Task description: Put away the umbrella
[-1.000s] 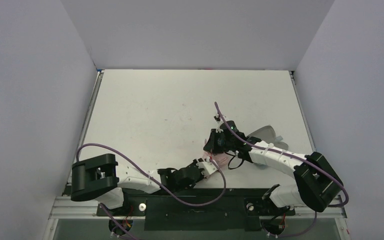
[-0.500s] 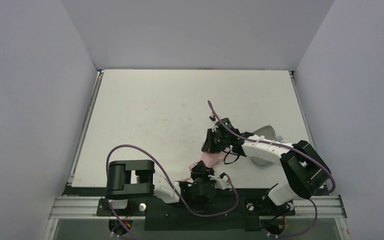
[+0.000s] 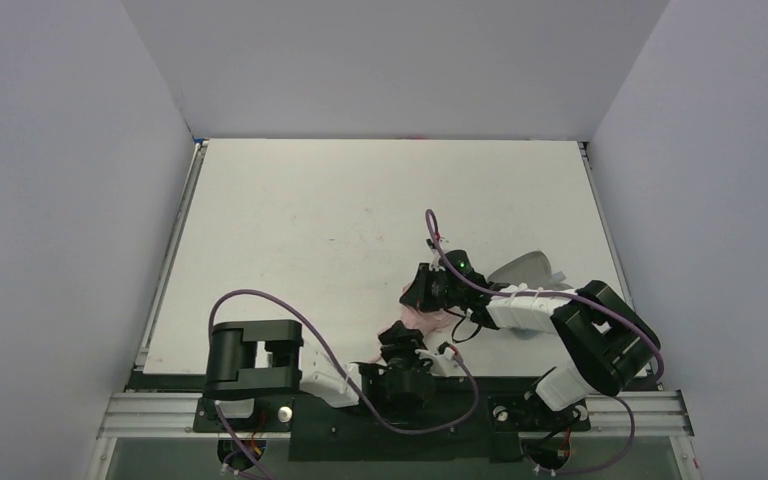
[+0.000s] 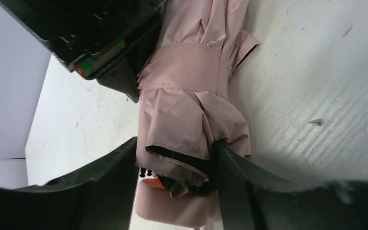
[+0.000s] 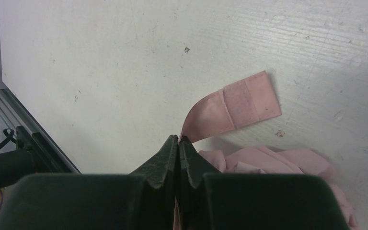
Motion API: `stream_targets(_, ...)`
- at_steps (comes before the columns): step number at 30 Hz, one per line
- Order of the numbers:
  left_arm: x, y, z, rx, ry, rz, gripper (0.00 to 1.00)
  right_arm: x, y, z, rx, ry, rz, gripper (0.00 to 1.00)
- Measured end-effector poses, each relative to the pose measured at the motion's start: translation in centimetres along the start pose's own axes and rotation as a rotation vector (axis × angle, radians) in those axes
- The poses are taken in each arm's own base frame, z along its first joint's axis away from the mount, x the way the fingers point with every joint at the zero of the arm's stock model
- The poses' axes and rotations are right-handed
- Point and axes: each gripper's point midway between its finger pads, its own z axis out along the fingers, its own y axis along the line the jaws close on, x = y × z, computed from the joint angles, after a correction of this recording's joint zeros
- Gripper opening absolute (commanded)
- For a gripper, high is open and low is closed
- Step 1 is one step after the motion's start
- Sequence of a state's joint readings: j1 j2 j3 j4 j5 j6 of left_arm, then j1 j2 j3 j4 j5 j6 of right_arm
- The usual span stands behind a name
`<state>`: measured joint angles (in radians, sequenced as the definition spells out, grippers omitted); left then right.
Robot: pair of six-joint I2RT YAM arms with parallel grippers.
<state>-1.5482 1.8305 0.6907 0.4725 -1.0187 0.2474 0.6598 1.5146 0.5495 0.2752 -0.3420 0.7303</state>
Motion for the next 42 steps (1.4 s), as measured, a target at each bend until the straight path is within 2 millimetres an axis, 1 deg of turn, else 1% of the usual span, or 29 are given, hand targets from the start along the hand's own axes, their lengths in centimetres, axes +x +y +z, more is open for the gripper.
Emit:
stream_targets(1, -0.1, 0.1, -0.2, 0.010, 0.000, -0.010, 0.67, 0.0, -0.1, 0.0, 0.001, -0.004, 0.000, 0.00)
stream_targets(2, -0.3, 0.2, -0.4, 0.021, 0.000, -0.022, 0.71, 0.0, -0.2, 0.0, 0.003, -0.008, 0.000, 0.00)
stream_targets(3, -0.5, 0.3, -0.6, 0.031, -0.002, -0.034, 0.81, 0.0, -0.3, 0.1, 0.007, -0.011, 0.000, 0.00)
stream_targets(4, -0.7, 0.5, -0.7, 0.037, -0.004, -0.048, 0.86, 0.1, -0.4, 0.1, 0.009, -0.011, 0.000, 0.00)
stream_targets(5, -0.9, 0.7, -1.0, 0.048, -0.006, -0.061, 0.93, 0.1, -0.5, 0.2, 0.011, -0.013, 0.000, 0.00)
stream_targets(6, -1.1, 0.9, -1.2, 0.056, -0.008, -0.075, 0.98, 0.1, -0.6, 0.2, 0.014, -0.014, 0.000, 0.00)
stream_targets(10, -2.0, 1.7, -2.2, 0.097, -0.016, -0.134, 0.97, 0.2, -0.8, 0.2, 0.017, -0.018, 0.000, 0.00)
stream_targets(13, -2.6, 2.2, -2.9, 0.159, -0.021, -0.191, 0.97, 0.3, -0.9, 0.2, 0.021, -0.020, 0.001, 0.00)
stream_targets(17, -4.0, 3.5, -3.4, 0.266, -0.040, -0.330, 0.97, 0.3, -0.9, 0.2, 0.020, -0.025, 0.000, 0.00)
stream_targets(19, -4.6, 4.7, -3.3, 0.322, -0.058, -0.436, 0.97, 0.3, -1.0, 0.2, 0.021, -0.026, 0.000, 0.00)
stream_targets(22, -4.4, 6.4, -2.9, 0.378, -0.072, -0.561, 0.97, 0.3, -1.0, 0.1, 0.024, -0.027, 0.002, 0.00)
stream_targets(23, -4.1, 6.8, -2.7, 0.401, -0.070, -0.600, 0.97, 0.3, -1.1, 0.1, 0.025, -0.027, 0.004, 0.00)
stream_targets(25, -3.4, 6.9, -2.3, 0.445, -0.057, -0.655, 0.97, 0.3, -1.1, 0.1, 0.026, -0.028, 0.004, 0.00)
stream_targets(29, -2.5, 5.9, -1.9, 0.556, -0.032, -0.730, 0.97, 0.3, -1.1, 0.1, 0.028, -0.028, 0.005, 0.00)
stream_targets(32, -2.3, 4.9, -1.4, 0.627, -0.017, -0.765, 0.97, 0.4, -1.1, 0.0, 0.031, -0.025, 0.006, 0.00)
stream_targets(36, -1.0, 2.7, -0.5, 0.698, 0.042, -0.783, 0.97, 0.4, -1.2, 0.0, 0.034, -0.023, 0.007, 0.00)
stream_targets(37, -0.6, 2.1, -0.3, 0.713, 0.056, -0.782, 0.99, 0.4, -1.2, -0.1, 0.035, -0.021, 0.007, 0.00)
stream_targets(38, -0.2, 1.6, -0.1, 0.726, 0.070, -0.782, 0.98, 0.4, -1.2, -0.1, 0.035, -0.021, 0.007, 0.00)
stream_targets(39, 0.1, 1.1, 0.1, 0.737, 0.082, -0.780, 0.91, 0.4, -1.2, -0.1, 0.035, -0.021, 0.007, 0.00)
stream_targets(40, 0.5, 0.4, 0.2, 0.753, 0.098, -0.778, 0.87, 0.5, -1.2, -0.1, 0.036, -0.021, 0.008, 0.00)
stream_targets(41, 0.8, -0.1, 0.3, 0.765, 0.111, -0.776, 0.77, 0.4, -1.2, -0.1, 0.036, -0.021, 0.007, 0.00)
stream_targets(42, 1.1, -0.6, 0.6, 0.776, 0.121, -0.769, 0.71, 0.4, -1.2, -0.1, 0.036, -0.021, 0.007, 0.00)
